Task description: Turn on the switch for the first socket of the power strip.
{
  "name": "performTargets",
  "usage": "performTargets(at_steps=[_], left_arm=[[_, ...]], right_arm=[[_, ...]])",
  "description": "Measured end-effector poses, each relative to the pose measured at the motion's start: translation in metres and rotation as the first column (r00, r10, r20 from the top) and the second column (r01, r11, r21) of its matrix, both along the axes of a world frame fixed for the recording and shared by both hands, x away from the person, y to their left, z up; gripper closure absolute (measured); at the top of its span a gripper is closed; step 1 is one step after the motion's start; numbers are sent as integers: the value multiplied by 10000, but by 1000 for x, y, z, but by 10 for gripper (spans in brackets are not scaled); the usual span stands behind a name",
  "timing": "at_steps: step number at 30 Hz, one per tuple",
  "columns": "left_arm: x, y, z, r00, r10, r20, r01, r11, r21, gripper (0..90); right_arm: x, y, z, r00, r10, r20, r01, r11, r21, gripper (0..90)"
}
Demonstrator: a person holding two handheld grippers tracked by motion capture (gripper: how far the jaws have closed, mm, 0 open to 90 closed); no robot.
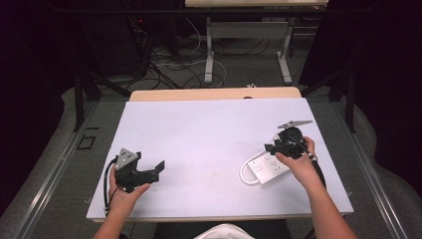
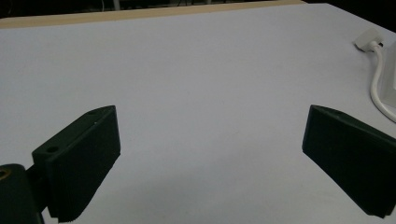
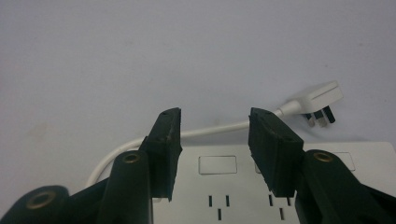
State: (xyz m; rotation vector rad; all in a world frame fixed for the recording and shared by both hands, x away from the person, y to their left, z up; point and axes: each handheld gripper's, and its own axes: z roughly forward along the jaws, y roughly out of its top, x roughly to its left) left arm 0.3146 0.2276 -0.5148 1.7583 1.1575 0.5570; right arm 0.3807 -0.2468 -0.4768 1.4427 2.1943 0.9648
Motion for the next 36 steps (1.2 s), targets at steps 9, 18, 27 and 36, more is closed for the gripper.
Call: performTargets(at_steps=[9, 18, 27, 36], left_arm=[[0, 0, 0, 10000, 38, 11, -38, 10000, -21, 41], [1, 1, 0, 10000, 26, -43, -26, 10000, -40, 42], [1, 1, 0, 10000, -3, -46, 3, 10000, -26, 45], [2, 0, -1, 10000, -6, -74, 6, 10000, -32, 47]], right_arm=[[-1, 2, -11, 9994, -73, -352, 78, 9999, 127, 557], [-1, 1, -20, 9990, 18, -457, -24, 9999, -118, 614], [-1, 0, -27, 9978, 72, -655, -86, 9997, -222, 669], [2, 4, -35, 9965, 80, -835, -110, 9993, -356, 693]])
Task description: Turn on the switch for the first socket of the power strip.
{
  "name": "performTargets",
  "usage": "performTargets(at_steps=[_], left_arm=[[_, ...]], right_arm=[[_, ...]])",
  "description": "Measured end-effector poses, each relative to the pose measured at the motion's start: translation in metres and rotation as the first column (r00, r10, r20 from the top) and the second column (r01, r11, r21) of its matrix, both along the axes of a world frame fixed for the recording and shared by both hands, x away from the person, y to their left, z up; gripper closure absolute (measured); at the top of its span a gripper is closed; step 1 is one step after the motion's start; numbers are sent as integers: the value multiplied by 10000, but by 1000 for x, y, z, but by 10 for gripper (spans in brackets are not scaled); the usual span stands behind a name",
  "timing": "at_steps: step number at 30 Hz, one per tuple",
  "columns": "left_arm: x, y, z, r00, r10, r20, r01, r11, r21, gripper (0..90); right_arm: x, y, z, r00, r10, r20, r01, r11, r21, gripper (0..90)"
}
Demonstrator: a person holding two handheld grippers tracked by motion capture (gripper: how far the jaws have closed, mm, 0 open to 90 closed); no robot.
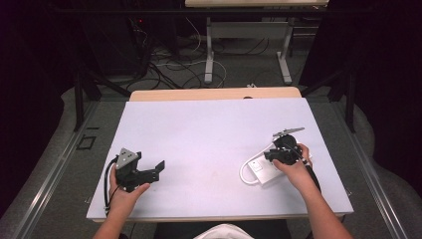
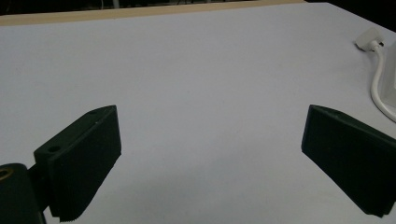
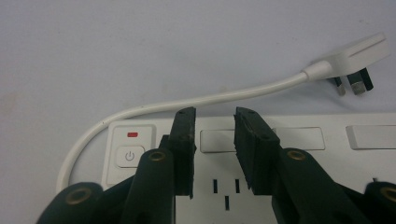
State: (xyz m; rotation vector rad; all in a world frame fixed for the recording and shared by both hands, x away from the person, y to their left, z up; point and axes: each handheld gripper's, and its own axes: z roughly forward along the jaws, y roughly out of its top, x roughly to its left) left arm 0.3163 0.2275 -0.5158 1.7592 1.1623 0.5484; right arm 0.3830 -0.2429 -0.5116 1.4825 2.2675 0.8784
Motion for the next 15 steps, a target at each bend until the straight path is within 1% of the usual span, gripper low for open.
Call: performTargets(at_steps=[2, 4, 7, 8, 11, 12, 14, 15], left_arm=[[0, 0, 0, 10000, 4, -10, -4, 10000, -8, 47], [0, 0, 0, 10000, -4, -15, 4, 10000, -1, 48], [1, 0, -1, 10000, -9, -19, 9, 10000, 15, 50], [1, 0, -1, 10000, -7, -22, 8, 10000, 18, 50], [1, 0, -1, 10000, -3, -26, 3, 10000, 32, 52], [1, 0, -1, 10000, 0, -30, 0, 10000, 17, 53], [1, 1, -1, 9999, -58, -88, 59, 10000, 41, 54], [1, 1, -1, 9999, -59, -88, 59, 10000, 31, 54]], right_arm=[[1, 1, -2, 10000, 39, 48, -39, 10000, -87, 697], [1, 2, -3, 10000, 48, -4, -49, 9999, -159, 707], [2, 4, -4, 10000, 67, -63, -68, 9999, -156, 723], [2, 6, -6, 9999, 168, -24, -169, 9995, -267, 738], [2, 8, -7, 9997, 232, -31, -234, 9983, -525, 762], [2, 9, -8, 9996, 275, 18, -274, 9980, -561, 769], [2, 10, -9, 9996, 264, -29, -265, 9974, -676, 781], [2, 11, -9, 9996, 290, -4, -290, 9980, -567, 788]])
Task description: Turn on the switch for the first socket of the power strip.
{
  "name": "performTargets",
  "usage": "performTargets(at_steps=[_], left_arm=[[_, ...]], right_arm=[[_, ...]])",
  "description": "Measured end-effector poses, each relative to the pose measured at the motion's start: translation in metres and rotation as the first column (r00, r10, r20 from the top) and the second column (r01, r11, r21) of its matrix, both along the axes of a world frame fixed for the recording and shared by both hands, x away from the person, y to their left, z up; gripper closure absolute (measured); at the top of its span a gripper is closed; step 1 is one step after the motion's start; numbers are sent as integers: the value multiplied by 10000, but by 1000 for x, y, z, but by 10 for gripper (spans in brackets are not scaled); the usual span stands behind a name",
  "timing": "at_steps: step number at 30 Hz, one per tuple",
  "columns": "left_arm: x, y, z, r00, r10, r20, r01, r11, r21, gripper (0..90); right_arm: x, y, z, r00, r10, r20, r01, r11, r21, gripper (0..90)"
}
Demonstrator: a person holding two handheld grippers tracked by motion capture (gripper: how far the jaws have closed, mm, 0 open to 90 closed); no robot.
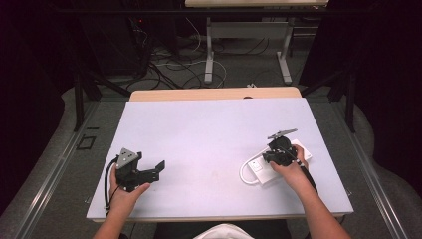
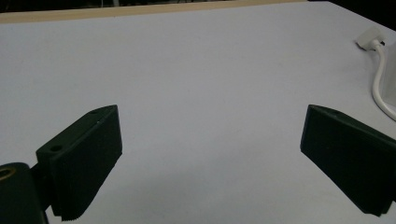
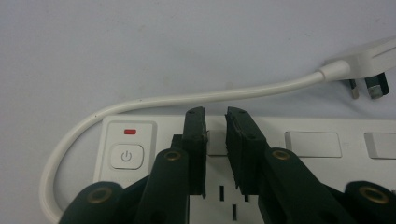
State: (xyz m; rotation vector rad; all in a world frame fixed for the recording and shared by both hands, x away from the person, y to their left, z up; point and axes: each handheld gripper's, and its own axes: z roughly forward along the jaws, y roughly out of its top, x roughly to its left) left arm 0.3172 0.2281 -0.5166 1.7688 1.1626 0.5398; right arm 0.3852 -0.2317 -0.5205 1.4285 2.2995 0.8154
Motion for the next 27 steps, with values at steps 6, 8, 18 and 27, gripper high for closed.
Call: performTargets(at_steps=[6, 8, 18, 27], left_arm=[[0, -1, -1, 10000, 26, 14, -26, 10000, -8, 55], [0, -1, -1, 10000, 23, 10, -23, 10000, 2, 55], [0, -1, -1, 10000, 22, 21, -22, 10000, 28, 58], [0, 0, -1, 10000, 8, 63, -9, 9999, 112, 59]], right_arm=[[0, 0, 0, 9999, 86, 55, -85, 9999, -129, 836], [0, 0, 0, 10000, 78, 62, -77, 9999, -150, 845], [0, 1, 0, 9998, 165, 111, -161, 9993, -350, 849], [-1, 1, 0, 9999, 132, 99, -129, 9993, -353, 851]])
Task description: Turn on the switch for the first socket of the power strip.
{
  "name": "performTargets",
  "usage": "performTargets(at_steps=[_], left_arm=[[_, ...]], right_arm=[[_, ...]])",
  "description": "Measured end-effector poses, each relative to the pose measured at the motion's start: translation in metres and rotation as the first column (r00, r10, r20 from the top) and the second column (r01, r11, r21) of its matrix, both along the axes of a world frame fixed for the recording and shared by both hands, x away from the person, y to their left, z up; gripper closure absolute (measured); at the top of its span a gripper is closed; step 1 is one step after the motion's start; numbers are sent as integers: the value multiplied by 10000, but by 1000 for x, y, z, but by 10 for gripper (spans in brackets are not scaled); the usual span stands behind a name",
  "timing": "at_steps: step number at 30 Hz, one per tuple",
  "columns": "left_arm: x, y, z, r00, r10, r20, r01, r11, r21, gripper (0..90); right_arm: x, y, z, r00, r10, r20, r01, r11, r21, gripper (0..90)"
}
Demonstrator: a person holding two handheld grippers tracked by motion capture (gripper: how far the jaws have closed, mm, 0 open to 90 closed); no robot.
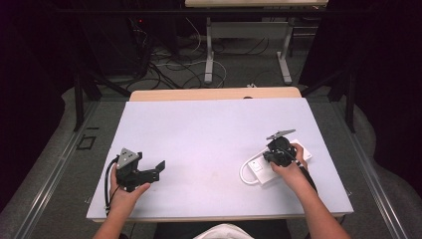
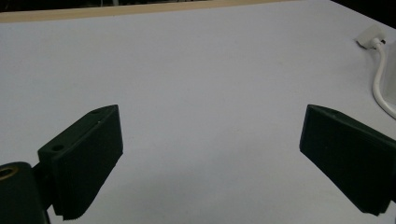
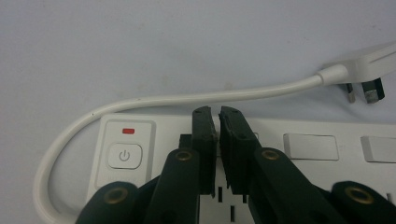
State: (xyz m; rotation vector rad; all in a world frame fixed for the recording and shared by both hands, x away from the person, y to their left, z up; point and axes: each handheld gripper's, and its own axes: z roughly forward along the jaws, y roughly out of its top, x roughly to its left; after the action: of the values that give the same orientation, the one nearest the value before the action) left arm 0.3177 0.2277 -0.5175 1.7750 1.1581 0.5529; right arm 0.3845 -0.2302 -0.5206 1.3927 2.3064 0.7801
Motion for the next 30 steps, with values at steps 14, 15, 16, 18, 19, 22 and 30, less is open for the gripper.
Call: performTargets(at_steps=[14, 15, 16, 18, 19, 22, 30], left_arm=[[0, -1, 0, 10000, 23, -16, -23, 10000, -60, 60], [0, -1, 0, 10000, 25, -13, -25, 10000, -58, 60], [0, -1, 0, 10000, 26, -18, -26, 10000, -58, 60], [0, -1, 0, 10000, 24, -15, -25, 10000, -57, 60], [-1, -1, 0, 10000, 24, -12, -24, 10000, -57, 60], [-1, -1, 0, 10000, 28, -11, -28, 10000, -60, 60], [0, -1, 0, 10000, 10, -28, -10, 10000, -50, 61]], right_arm=[[-1, 0, -1, 9999, 50, 89, -51, 9999, 96, 877], [-1, 0, -1, 9999, 108, 85, -109, 9999, 128, 900], [0, 0, -2, 9999, 134, -109, -132, 9999, 108, 900], [-1, 0, -3, 10000, 84, -23, -84, 9998, 193, 900], [0, 0, -3, 10000, 95, -12, -95, 9998, 195, 900], [0, 0, -3, 10000, 98, -8, -98, 9996, 263, 900], [0, -1, -4, 10000, 57, 54, -58, 9995, 306, 900]])
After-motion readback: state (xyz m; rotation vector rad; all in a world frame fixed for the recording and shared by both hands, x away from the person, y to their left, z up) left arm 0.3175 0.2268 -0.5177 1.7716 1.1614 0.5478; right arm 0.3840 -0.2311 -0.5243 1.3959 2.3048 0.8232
